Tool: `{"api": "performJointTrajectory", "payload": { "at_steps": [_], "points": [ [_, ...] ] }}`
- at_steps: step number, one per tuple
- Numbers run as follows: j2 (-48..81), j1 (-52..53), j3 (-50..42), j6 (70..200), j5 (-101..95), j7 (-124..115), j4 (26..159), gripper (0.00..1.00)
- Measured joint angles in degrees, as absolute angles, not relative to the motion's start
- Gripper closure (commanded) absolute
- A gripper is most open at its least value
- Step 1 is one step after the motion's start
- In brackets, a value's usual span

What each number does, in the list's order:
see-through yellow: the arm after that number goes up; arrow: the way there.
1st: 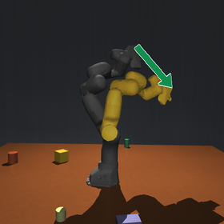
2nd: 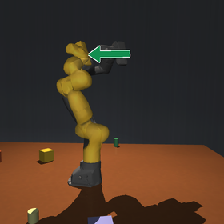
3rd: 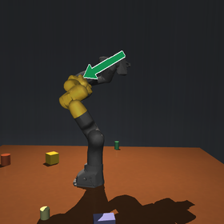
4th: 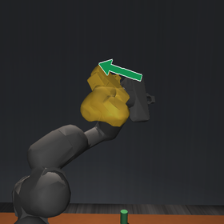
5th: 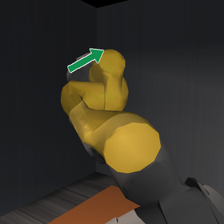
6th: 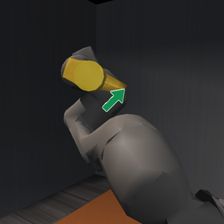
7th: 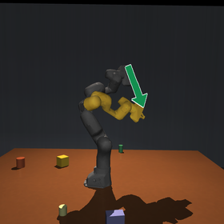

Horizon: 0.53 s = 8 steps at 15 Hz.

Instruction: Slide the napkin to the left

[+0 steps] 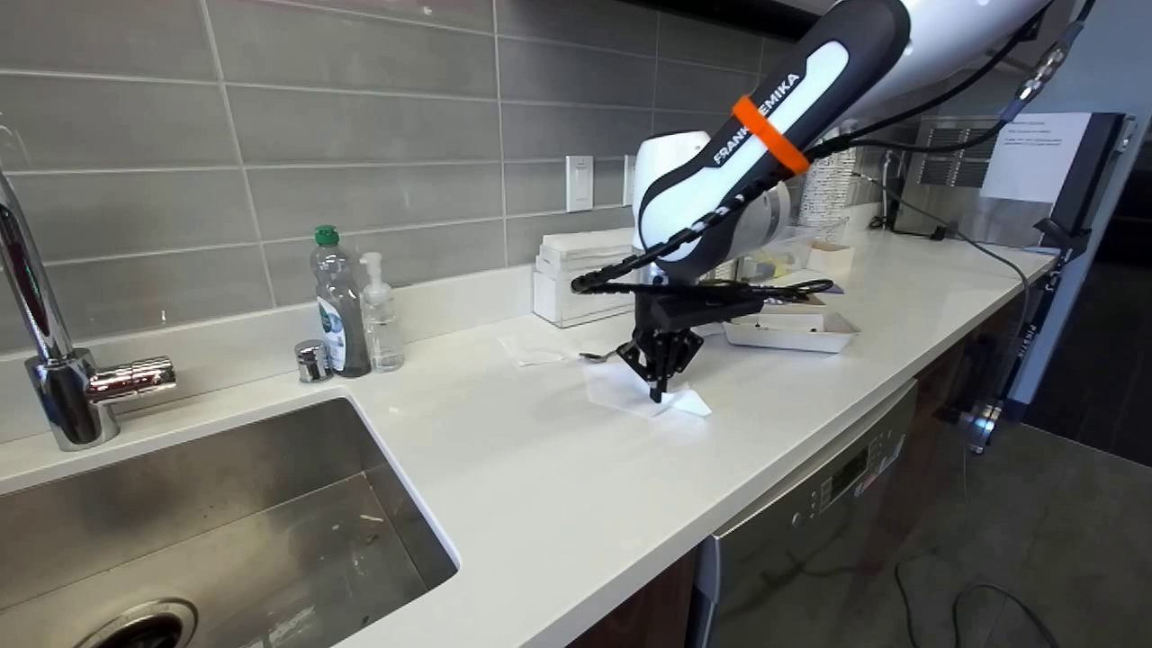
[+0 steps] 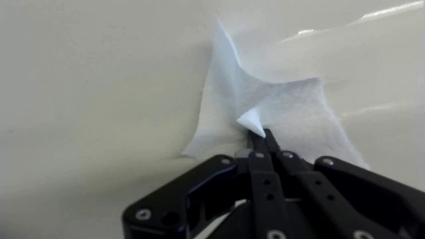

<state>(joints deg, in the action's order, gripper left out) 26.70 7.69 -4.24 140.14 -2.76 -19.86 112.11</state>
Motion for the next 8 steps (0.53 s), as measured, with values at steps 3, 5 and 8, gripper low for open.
{"api": "performJointTrajectory", "payload": {
  "at_steps": [3, 5, 8],
  "points": [
    [25.62, 7.58, -3.02, 138.45, -2.52, -19.11, 113.37, 0.99],
    [25.37, 7.55, -2.87, 138.37, -2.43, -19.00, 113.72, 0.99],
    [25.15, 7.54, -2.85, 138.36, -2.44, -18.92, 113.94, 1.00]
  ]
}}
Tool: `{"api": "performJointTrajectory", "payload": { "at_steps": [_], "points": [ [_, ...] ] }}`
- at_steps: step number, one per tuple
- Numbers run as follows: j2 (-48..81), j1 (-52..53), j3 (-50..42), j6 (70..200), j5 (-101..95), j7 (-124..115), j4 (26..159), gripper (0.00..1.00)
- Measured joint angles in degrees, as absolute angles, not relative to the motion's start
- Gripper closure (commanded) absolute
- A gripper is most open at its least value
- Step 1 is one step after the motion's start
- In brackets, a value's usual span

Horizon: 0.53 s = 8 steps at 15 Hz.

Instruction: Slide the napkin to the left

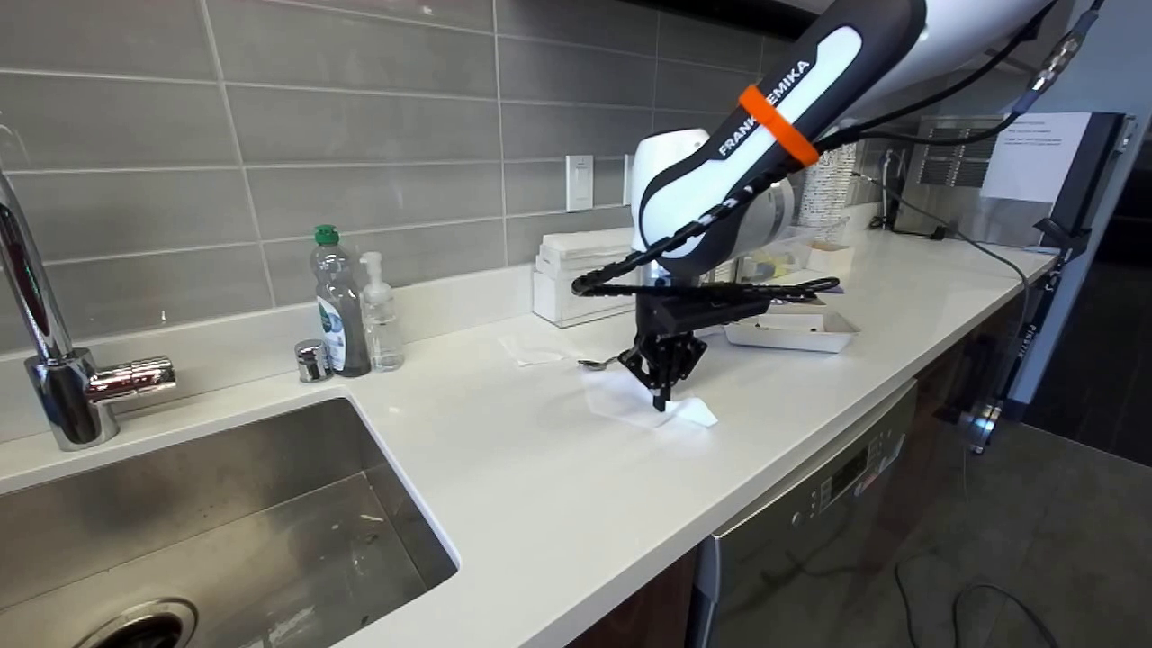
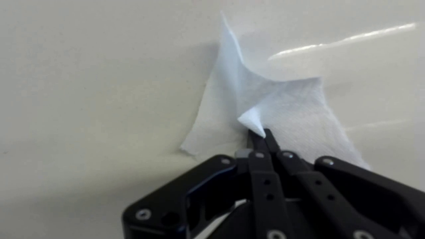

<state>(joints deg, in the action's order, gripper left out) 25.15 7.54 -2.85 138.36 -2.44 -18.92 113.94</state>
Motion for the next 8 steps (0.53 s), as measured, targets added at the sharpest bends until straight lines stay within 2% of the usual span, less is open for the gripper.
{"api": "performJointTrajectory", "payload": {
  "at_steps": [8],
  "points": [
    [24.93, 7.62, 1.75, 137.23, 0.34, -17.59, 114.05, 1.00]
  ]
}}
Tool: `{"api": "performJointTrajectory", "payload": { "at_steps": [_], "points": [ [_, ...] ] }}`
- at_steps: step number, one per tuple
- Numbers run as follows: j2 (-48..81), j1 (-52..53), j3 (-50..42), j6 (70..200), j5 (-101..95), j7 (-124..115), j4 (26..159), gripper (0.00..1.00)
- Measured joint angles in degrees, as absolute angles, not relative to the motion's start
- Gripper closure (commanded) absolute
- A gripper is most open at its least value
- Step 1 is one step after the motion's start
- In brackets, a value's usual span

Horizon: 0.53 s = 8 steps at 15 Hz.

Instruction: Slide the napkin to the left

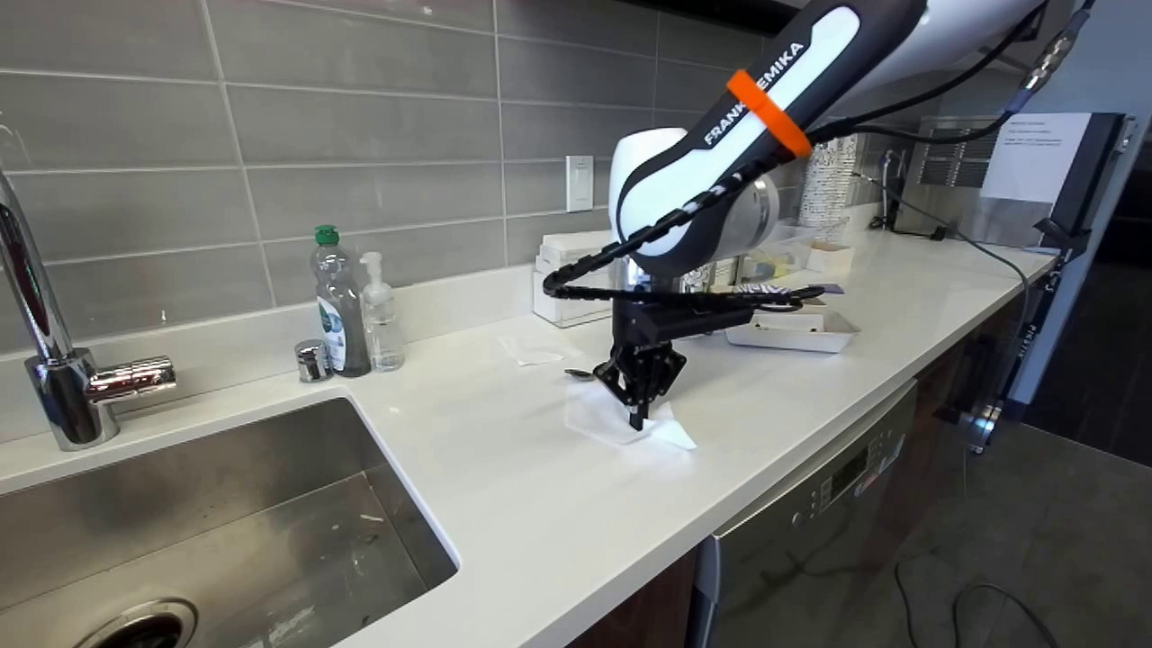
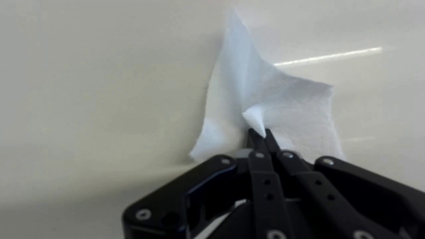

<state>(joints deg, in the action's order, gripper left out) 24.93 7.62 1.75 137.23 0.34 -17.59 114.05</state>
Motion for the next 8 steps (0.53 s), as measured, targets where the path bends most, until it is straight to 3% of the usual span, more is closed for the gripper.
{"api": "performJointTrajectory", "payload": {
  "at_steps": [8],
  "points": [
    [25.01, 9.22, 5.90, 134.66, 3.82, -17.42, 113.37, 1.00]
  ]
}}
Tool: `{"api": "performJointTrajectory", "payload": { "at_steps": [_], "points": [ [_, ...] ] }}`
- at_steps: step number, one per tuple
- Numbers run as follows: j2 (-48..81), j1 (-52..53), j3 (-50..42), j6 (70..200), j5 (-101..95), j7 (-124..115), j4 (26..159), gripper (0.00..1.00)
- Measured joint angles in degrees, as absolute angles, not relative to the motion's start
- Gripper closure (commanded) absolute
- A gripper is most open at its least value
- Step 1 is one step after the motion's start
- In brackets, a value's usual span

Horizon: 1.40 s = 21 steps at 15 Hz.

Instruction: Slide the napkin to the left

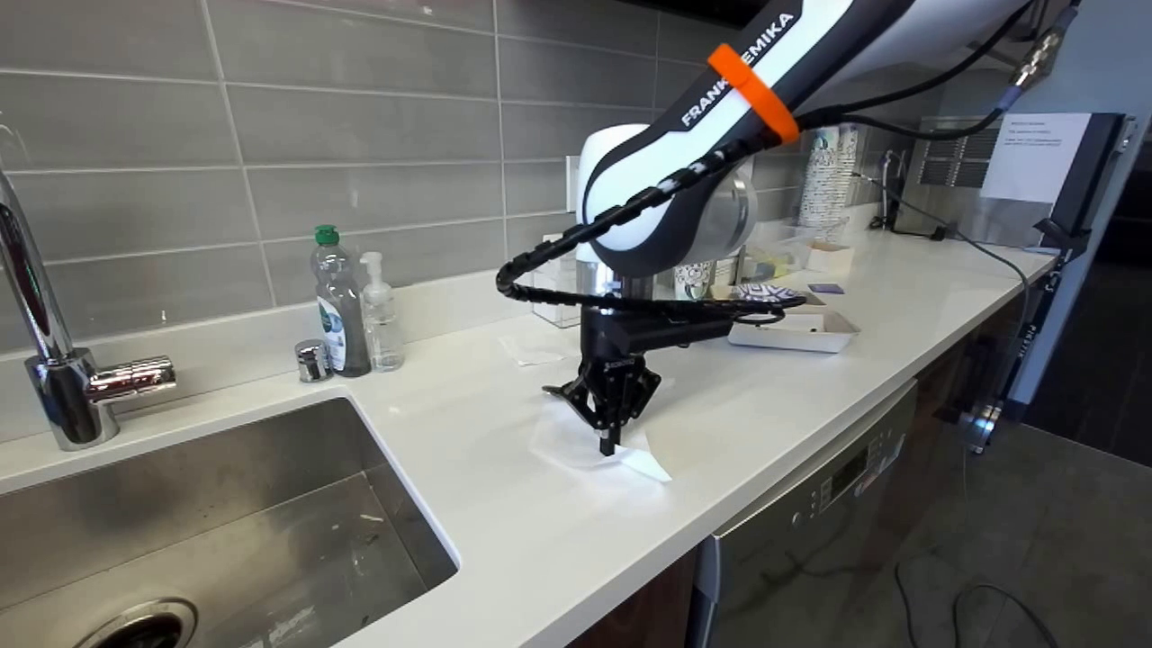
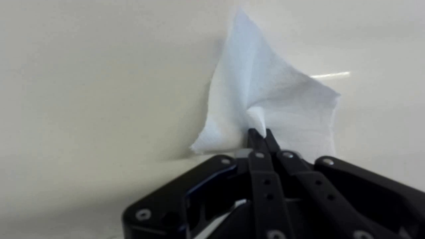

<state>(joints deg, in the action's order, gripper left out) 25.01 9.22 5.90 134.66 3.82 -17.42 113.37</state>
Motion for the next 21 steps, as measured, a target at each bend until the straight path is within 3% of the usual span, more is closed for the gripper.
{"api": "performJointTrajectory", "payload": {
  "at_steps": [5, 6, 8, 16, 17, 21],
  "points": [
    [25.46, 11.03, 6.81, 132.40, 3.82, -16.78, 111.74, 1.00],
    [25.57, 11.31, 6.96, 131.83, 3.82, -16.75, 111.39, 0.74],
    [25.80, 11.78, 7.11, 130.41, 3.80, -16.75, 110.78, 0.67],
    [23.91, 12.33, 6.04, 130.03, 0.69, -16.83, 109.78, 0.07],
    [23.05, 12.35, 6.01, 130.03, 0.31, -16.81, 109.73, 0.01],
    [19.08, 12.98, 5.28, 130.02, -6.28, -16.79, 109.73, 0.00]
  ]
}}
